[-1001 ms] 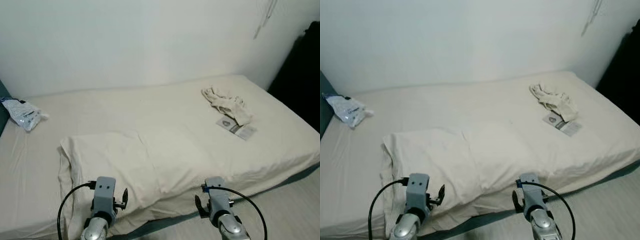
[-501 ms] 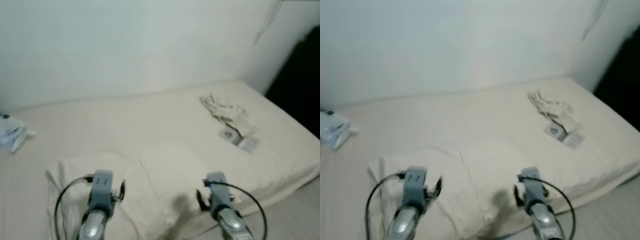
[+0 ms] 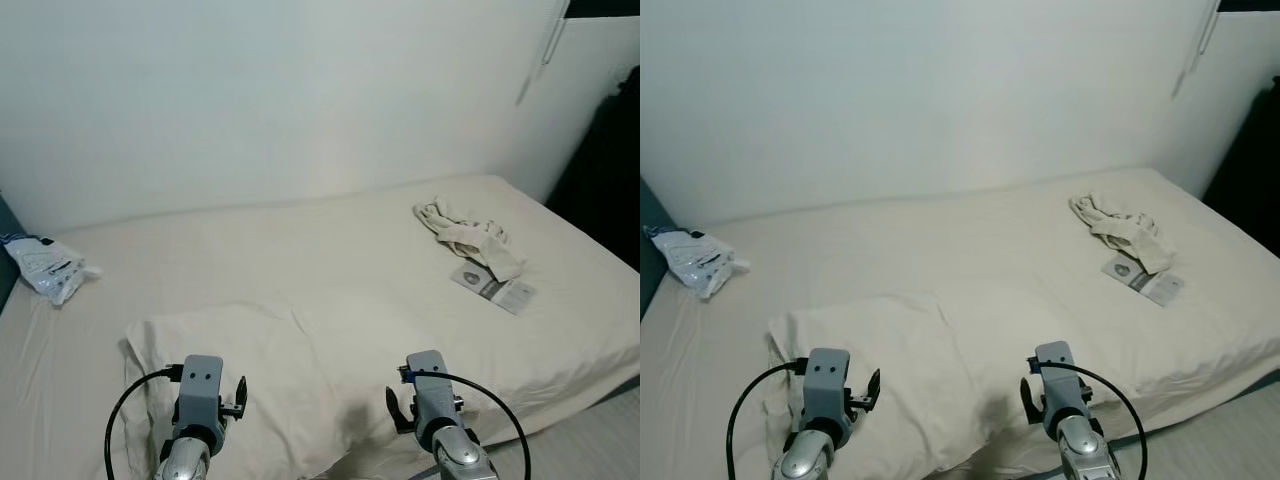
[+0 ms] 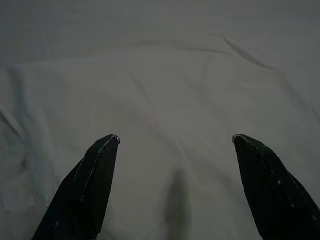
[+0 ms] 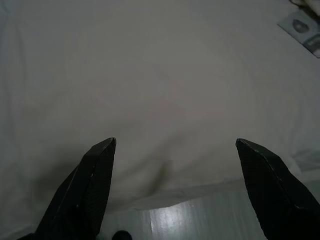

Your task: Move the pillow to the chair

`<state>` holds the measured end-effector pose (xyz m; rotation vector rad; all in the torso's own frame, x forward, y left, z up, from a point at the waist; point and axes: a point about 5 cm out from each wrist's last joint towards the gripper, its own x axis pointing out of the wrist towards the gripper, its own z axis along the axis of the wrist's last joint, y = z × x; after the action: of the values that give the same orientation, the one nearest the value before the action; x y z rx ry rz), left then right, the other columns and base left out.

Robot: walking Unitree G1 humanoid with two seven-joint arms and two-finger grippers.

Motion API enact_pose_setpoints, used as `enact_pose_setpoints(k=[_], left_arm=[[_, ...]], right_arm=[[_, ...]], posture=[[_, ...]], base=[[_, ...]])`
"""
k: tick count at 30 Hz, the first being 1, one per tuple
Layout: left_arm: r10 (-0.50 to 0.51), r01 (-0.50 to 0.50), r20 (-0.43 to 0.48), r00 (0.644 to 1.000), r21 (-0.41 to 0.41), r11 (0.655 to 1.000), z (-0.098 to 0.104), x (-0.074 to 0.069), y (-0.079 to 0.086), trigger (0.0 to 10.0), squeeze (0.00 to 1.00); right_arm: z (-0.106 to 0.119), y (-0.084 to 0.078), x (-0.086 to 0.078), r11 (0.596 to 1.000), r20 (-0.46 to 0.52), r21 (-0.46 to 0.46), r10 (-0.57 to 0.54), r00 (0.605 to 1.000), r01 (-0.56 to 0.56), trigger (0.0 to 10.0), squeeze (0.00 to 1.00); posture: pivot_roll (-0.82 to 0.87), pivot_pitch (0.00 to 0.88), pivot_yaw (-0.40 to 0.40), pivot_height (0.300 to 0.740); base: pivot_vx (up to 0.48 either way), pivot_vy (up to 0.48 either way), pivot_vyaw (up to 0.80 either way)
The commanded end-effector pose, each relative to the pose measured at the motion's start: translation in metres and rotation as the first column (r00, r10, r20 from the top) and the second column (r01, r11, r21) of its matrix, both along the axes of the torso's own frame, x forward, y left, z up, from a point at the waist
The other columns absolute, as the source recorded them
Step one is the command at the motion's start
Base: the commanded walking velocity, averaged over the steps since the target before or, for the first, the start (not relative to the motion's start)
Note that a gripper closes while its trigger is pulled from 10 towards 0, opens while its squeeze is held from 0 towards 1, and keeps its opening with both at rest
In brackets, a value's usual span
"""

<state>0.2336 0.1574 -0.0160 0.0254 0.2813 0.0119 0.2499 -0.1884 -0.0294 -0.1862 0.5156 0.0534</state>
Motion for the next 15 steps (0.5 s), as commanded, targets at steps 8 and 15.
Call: enact_pose_setpoints(k=[8,15], left_arm=[[-0.003,0.006,-0.076,0.997,0.048,0.999,-0.012,-0.007,0.006,10.0,0.00],[0.018,0.034,-0.280,0.960,0.178,0.983,-0.038,-0.026,0.020,10.0,0.00]], right_arm=[[-0.008,-0.001,-0.008,1.000,-0.050,-0.001,-0.007,0.999,0.007,10.0,0.00],[-0.030,0.005,-0.031,0.989,-0.235,-0.070,0.111,0.966,-0.131,10.0,0.00]], posture=[[0.02,0.035,-0.025,0.740],[0.02,0.040,-0.022,0.740]], base=[[0.000,0.000,0.00],[0.000,0.000,0.00]])
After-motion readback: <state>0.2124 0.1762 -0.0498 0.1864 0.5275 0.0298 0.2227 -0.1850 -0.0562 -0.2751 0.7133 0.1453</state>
